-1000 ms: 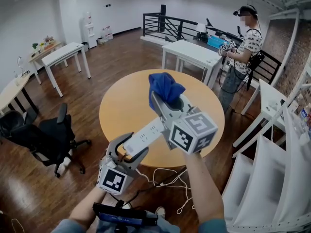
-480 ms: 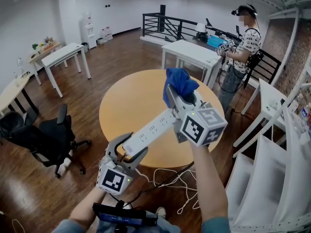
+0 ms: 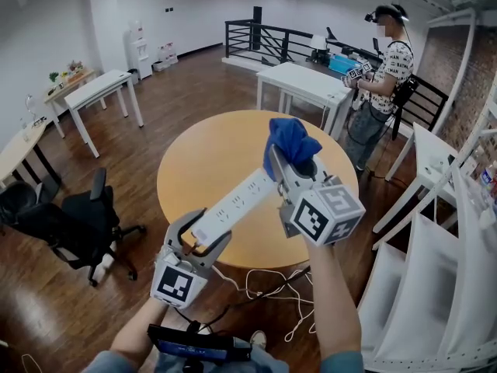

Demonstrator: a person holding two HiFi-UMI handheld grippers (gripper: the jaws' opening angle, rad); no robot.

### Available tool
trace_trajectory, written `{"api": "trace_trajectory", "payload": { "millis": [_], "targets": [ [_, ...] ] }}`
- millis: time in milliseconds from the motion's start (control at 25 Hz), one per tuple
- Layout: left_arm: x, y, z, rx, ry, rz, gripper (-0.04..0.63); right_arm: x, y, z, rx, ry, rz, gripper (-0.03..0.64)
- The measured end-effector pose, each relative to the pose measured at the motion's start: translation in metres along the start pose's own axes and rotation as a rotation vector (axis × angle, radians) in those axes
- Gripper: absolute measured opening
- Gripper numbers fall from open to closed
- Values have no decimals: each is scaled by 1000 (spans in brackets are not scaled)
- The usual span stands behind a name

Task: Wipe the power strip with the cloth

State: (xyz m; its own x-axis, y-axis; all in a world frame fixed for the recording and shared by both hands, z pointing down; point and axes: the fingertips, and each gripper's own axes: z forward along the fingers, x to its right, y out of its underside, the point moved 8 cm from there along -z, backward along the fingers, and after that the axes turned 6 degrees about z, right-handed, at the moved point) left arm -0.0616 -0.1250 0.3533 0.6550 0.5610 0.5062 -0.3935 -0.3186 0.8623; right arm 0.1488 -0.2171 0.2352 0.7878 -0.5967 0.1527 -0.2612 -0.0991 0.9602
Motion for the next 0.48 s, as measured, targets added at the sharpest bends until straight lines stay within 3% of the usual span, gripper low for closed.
{"api": "trace_trajectory", "payload": {
  "millis": [480],
  "targets": [
    [-7, 3, 1, -3, -12, -17, 279, -1, 10, -28, 40, 26, 8, 71]
  ]
}}
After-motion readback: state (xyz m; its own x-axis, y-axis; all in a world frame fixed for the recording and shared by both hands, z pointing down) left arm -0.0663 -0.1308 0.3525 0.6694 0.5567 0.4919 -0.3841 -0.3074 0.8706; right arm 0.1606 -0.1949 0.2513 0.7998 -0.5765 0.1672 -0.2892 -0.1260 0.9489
